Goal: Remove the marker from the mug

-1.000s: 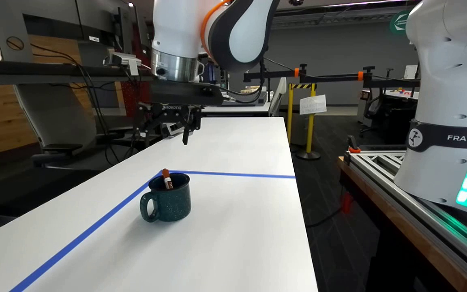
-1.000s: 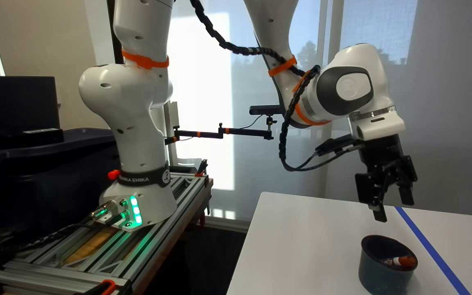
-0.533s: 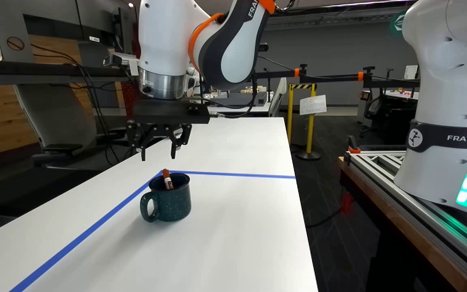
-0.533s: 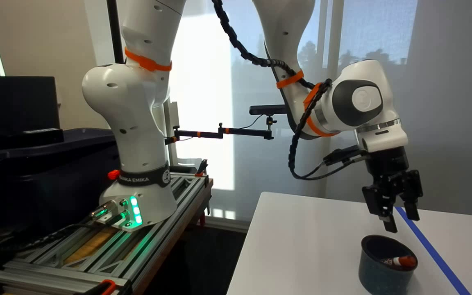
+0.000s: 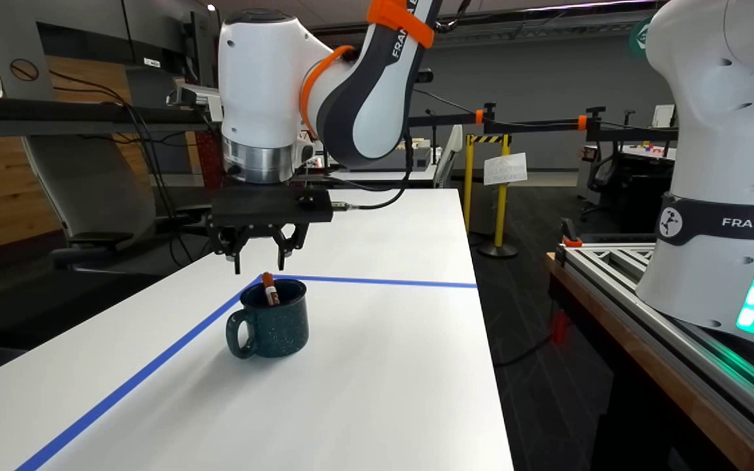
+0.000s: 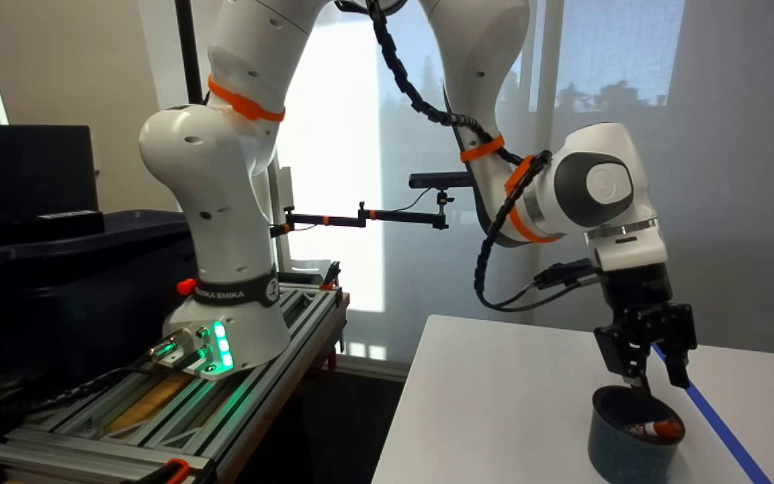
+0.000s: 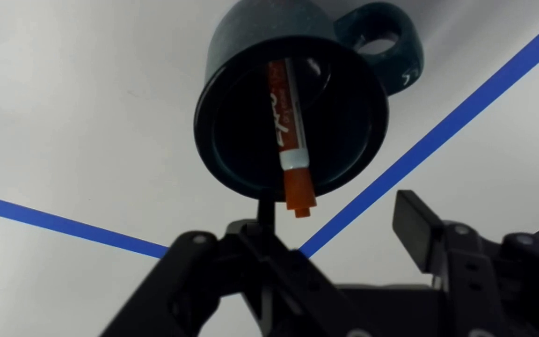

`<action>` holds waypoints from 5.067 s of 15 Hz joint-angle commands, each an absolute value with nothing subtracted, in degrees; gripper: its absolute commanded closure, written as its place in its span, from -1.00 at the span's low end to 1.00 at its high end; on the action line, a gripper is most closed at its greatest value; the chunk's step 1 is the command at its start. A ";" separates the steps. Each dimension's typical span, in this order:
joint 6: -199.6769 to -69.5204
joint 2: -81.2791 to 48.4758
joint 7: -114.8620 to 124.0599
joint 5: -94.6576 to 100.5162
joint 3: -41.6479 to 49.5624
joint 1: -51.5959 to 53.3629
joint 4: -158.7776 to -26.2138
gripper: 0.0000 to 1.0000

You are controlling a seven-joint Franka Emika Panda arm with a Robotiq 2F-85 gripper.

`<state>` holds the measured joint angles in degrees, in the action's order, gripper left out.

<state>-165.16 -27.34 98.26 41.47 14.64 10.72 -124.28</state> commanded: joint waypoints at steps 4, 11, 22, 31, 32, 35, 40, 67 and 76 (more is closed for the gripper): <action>-165.53 -29.48 101.50 43.30 17.43 13.78 -123.52 -0.32; -166.11 -31.62 101.46 43.22 19.68 15.44 -123.45 -0.09; -171.80 -33.96 100.80 43.23 22.48 17.56 -123.00 0.03; -174.06 -36.05 100.03 42.72 23.80 18.37 -122.24 0.62; -174.34 -36.00 99.95 42.68 23.70 18.41 -122.23 0.80; -174.48 -33.86 99.13 42.56 23.04 18.40 -123.91 0.90; -171.36 -25.06 95.62 41.94 20.08 17.38 -130.21 0.90; -169.71 -13.84 24.24 -8.97 4.18 -3.29 -145.58 0.90; -174.84 -25.59 24.31 -11.18 6.60 -2.32 -139.99 0.90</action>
<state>-172.14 -21.34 25.50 -9.04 5.93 -3.38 -142.50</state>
